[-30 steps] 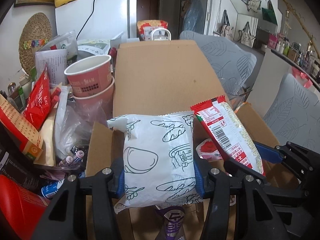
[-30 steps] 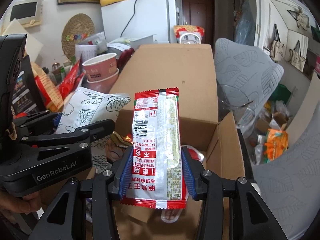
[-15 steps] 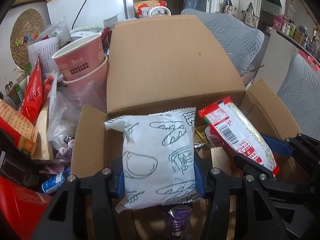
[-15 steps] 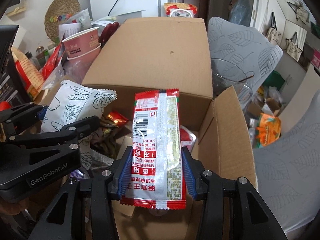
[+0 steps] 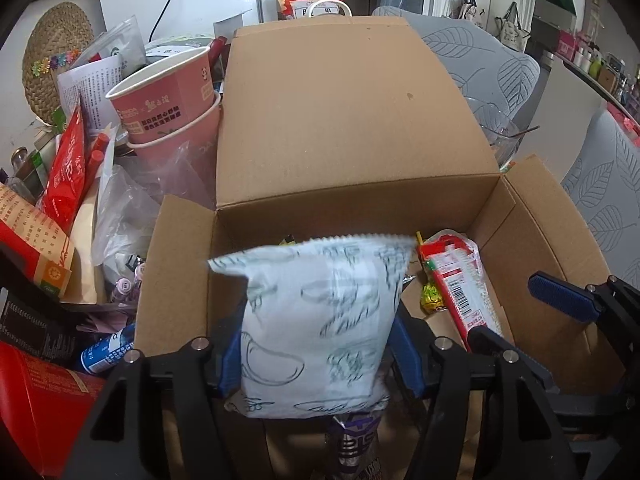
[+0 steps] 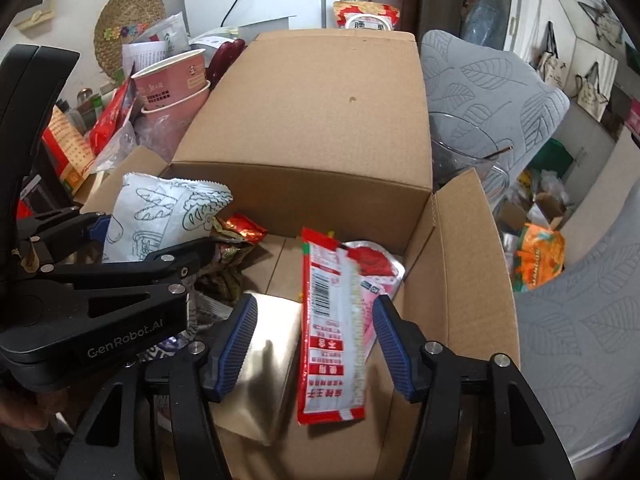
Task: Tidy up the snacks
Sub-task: 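Open both tools inside the box to drop the white bag and packet, then raise both open tools away from the box back toward the table, then lower the left tool onto the wrapped waffle and grasp it, then hold the clear puffed-snack bag in the left tool while the right tool approaches the red candy bag, then grasp the red candy bag with the right tool and lift it, then carry the puffed-snack bag and red candy bag with both tools over the box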
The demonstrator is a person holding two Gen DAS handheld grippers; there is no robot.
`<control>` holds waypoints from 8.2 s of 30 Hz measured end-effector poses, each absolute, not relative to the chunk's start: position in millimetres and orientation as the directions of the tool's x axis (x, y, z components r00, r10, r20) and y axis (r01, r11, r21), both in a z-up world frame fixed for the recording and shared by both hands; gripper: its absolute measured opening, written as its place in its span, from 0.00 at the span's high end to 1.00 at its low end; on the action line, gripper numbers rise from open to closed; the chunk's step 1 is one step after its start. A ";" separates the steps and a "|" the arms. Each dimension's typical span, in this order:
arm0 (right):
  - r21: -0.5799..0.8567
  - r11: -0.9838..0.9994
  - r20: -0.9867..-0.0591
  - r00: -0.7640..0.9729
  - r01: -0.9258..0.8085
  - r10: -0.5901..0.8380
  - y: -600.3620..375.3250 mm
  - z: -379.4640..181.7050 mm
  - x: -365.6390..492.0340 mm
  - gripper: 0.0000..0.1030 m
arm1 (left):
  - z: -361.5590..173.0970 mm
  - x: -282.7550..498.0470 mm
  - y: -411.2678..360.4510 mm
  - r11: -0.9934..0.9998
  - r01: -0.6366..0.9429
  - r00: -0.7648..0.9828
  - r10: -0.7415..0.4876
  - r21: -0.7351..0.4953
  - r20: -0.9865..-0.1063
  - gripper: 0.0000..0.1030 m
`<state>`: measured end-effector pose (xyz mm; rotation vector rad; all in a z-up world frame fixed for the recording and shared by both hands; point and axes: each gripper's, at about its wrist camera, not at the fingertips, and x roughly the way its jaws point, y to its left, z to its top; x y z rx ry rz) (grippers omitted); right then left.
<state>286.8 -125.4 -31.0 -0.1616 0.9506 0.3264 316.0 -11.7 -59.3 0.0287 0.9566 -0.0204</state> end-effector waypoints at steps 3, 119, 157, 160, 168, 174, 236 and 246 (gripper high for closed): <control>0.015 0.940 -0.816 0.538 -0.341 0.208 -126.8 -27.2 280.9 0.40 | -51.2 310.1 -10.1 1.000 0.011 0.595 -0.002 0.006 -0.804 0.35; 0.157 0.959 -0.769 0.581 -0.236 0.268 -202.8 -46.4 -4.0 0.29 | -95.3 43.8 -46.2 0.966 0.228 0.487 -0.223 -0.123 -0.845 0.21; 0.170 0.958 -0.787 0.553 -0.231 0.273 -207.4 -56.8 32.5 0.29 | -116.2 63.4 -38.1 0.984 0.173 0.567 -0.058 0.050 -0.822 0.58; 0.170 0.955 -0.787 0.550 -0.242 0.280 -203.4 -55.6 41.5 0.29 | -105.0 64.0 -34.2 0.985 0.156 0.600 -0.039 0.069 -0.799 0.64; 0.154 0.953 -0.795 0.540 -0.262 0.277 -191.1 -58.1 77.6 0.26 | -98.2 70.2 -19.3 0.988 0.147 0.620 -0.061 0.039 -0.782 0.70; 0.122 0.955 -0.816 0.520 -0.271 0.252 -175.4 -71.4 104.4 0.21 | -89.3 66.2 -11.1 0.993 0.114 0.645 -0.056 0.023 -0.762 0.70; 0.197 0.956 -0.757 0.587 -0.216 0.288 -200.7 -27.3 -4.9 0.29 | -24.2 10.0 -29.4 0.980 0.191 0.710 -0.183 -0.065 -0.680 0.70; 0.209 0.945 -0.681 0.657 -0.251 0.325 -205.9 15.4 -17.8 0.29 | 11.5 5.9 -42.2 0.970 0.238 0.761 -0.214 -0.044 -0.613 0.70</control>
